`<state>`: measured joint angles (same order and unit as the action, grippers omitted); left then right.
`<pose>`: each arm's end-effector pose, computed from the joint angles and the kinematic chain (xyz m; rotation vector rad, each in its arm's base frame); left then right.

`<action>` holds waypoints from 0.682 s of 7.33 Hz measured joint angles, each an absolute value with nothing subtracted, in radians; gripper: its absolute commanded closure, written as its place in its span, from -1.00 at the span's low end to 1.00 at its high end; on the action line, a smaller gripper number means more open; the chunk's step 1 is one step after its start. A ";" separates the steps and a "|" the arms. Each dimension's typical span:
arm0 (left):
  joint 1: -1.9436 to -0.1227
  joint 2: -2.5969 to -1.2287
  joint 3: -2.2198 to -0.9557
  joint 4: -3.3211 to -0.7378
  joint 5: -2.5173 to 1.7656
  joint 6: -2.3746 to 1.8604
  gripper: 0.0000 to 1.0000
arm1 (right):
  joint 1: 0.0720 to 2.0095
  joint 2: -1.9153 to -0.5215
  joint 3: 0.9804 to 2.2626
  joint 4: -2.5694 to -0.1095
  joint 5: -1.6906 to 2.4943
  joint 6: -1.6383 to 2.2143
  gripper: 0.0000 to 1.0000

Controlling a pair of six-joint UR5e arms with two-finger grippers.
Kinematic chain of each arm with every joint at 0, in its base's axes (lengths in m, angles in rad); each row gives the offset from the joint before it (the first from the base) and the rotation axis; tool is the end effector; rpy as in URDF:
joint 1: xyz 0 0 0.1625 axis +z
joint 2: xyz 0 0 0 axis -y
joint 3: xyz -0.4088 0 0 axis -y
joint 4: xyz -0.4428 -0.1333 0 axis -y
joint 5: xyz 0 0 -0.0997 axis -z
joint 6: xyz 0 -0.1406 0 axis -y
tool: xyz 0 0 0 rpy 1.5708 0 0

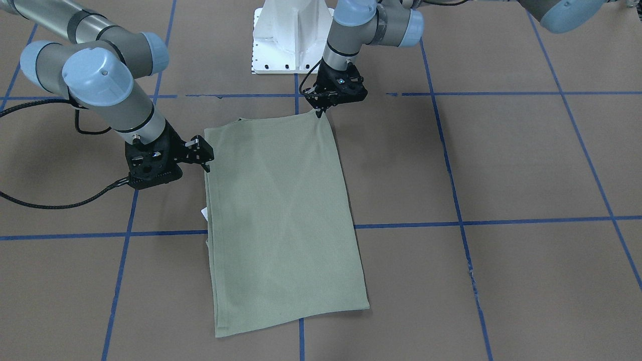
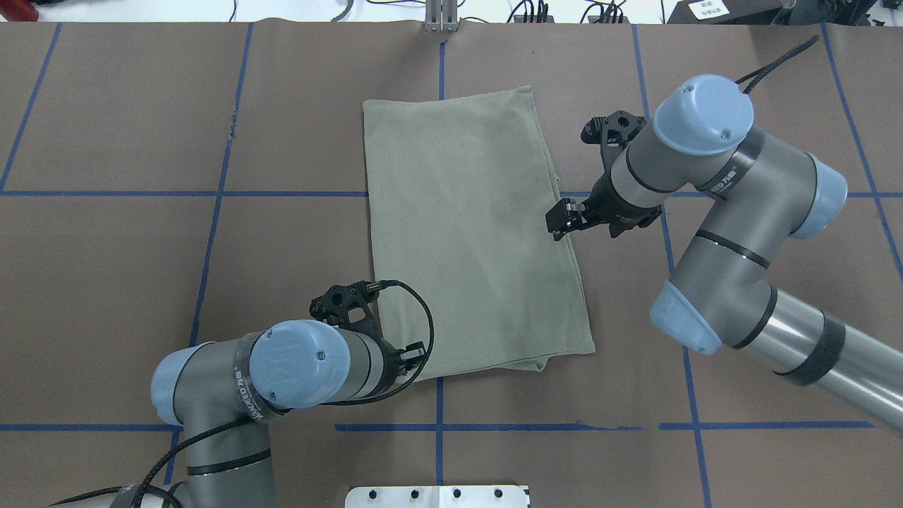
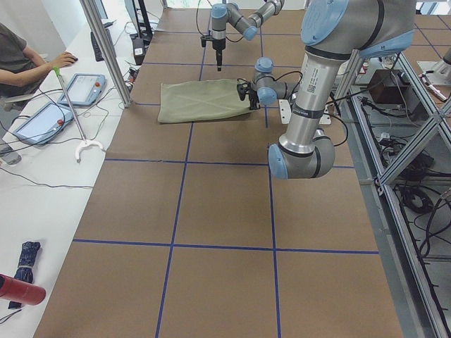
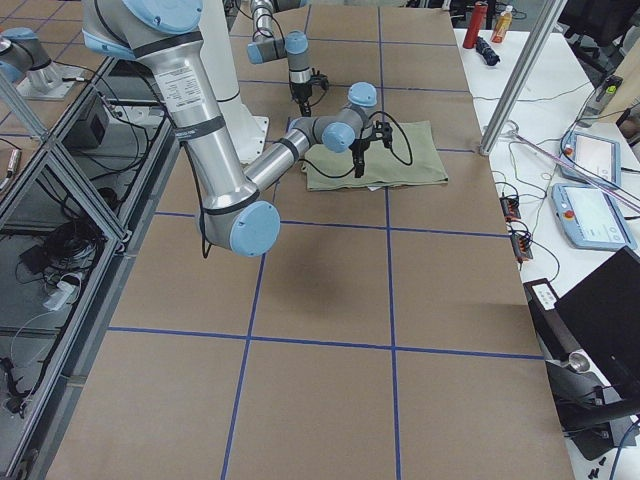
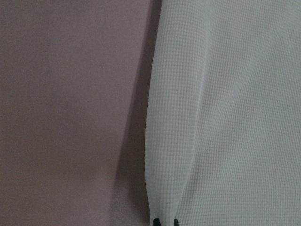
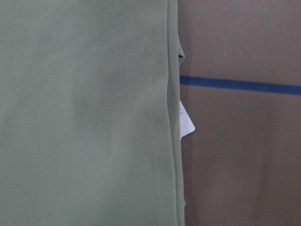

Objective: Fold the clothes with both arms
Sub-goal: 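Move the right gripper to the shirt's near corner beside the left gripper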

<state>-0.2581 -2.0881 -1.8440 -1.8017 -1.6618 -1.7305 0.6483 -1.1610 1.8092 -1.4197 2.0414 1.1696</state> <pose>0.6317 -0.2914 0.1912 -0.0328 1.0288 -0.3340 -0.4962 -0.4632 0.2860 0.0076 -0.9003 0.0422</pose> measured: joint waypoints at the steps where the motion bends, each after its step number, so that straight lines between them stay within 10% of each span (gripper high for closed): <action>1: -0.257 -2.088 -1.849 -1.797 -1.672 -1.730 1.00 | 0.589 -1.181 1.852 -1.420 1.996 1.313 -1.00; 5: -0.256 -2.093 -1.851 -1.796 -1.689 -1.730 1.00 | 0.354 -1.225 1.902 -1.428 1.742 1.713 -1.00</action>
<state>-0.2562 -2.0934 -1.8514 -1.7960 -1.6886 -1.7302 0.3545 -1.2246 1.9021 -1.4279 1.7421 1.7127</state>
